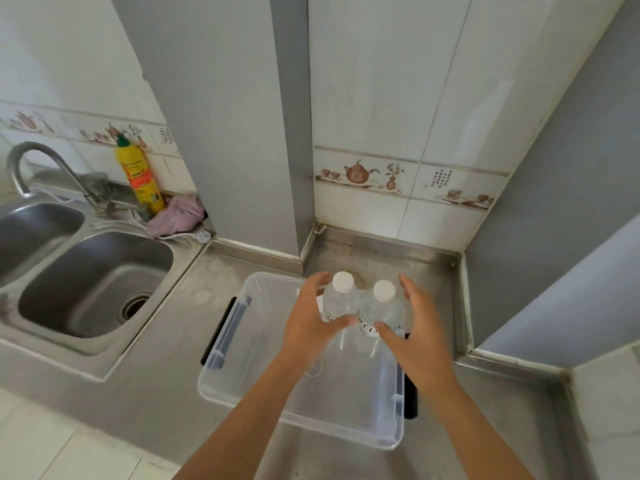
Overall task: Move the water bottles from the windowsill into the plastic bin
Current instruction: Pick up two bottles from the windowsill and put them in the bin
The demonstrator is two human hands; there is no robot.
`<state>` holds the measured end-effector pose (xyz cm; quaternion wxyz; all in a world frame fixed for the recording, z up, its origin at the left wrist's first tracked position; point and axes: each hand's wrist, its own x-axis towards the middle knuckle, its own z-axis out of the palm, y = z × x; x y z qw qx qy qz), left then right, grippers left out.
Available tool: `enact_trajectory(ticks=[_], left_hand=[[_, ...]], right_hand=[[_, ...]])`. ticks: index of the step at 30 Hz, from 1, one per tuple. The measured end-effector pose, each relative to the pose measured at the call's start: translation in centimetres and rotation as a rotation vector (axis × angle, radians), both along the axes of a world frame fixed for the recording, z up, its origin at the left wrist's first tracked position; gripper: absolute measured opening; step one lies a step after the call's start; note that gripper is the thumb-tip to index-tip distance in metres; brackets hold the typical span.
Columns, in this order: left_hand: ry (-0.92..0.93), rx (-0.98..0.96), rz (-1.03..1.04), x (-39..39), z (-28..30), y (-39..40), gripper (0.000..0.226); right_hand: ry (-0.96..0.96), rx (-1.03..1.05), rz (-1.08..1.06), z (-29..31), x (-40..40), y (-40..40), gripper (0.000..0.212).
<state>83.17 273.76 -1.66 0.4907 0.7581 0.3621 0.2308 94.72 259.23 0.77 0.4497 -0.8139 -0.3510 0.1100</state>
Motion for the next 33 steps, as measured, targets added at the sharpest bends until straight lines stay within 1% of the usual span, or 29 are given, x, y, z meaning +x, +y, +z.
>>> enact_trajectory(ticks=[2, 3, 5, 8, 13, 16, 19, 21, 25, 28, 33], left_hand=[[-0.013, 0.067, 0.018, -0.5, 1.7, -0.8, 0.075], [-0.009, 0.131, 0.025, -0.9, 2.6, -1.3, 0.073], [0.006, 0.324, 0.026, -1.8, 4.4, -2.3, 0.066], [0.049, 0.591, -0.038, -3.7, 6.8, -4.4, 0.055], [0.086, 0.8, -0.104, -8.2, 8.7, -8.7, 0.051], [0.091, 0.875, -0.137, -11.6, 8.9, -10.8, 0.052], [0.096, 0.96, -0.193, -14.9, 9.1, -12.6, 0.054], [0.088, 0.991, -0.229, -16.8, 9.3, -13.8, 0.054], [0.063, 1.008, -0.335, -19.7, 9.9, -17.2, 0.056], [0.062, 0.98, -0.448, -21.3, 10.1, -20.6, 0.058], [0.008, 0.992, -0.642, -22.8, 10.2, -27.2, 0.06]], right_hand=[[-0.108, -0.044, -0.001, 1.1, -0.5, -1.2, 0.072], [-0.161, -0.079, -0.003, 1.7, -0.9, -1.8, 0.067], [-0.249, -0.121, -0.029, 3.1, -1.9, -3.2, 0.059], [-0.392, -0.098, -0.099, 4.9, -4.0, -5.5, 0.055], [-0.558, -0.078, -0.224, 7.1, -9.1, -9.9, 0.048], [-0.574, -0.12, -0.293, 7.5, -12.8, -12.8, 0.045], [-0.519, -0.175, -0.349, 7.6, -17.0, -15.7, 0.043], [-0.5, -0.224, -0.377, 7.5, -19.9, -17.4, 0.047], [-0.454, -0.305, -0.435, 7.6, -25.3, -21.1, 0.047], [-0.43, -0.376, -0.52, 7.8, -28.7, -24.6, 0.052], [-0.484, -0.465, -0.671, 8.7, -33.4, -31.2, 0.056]])
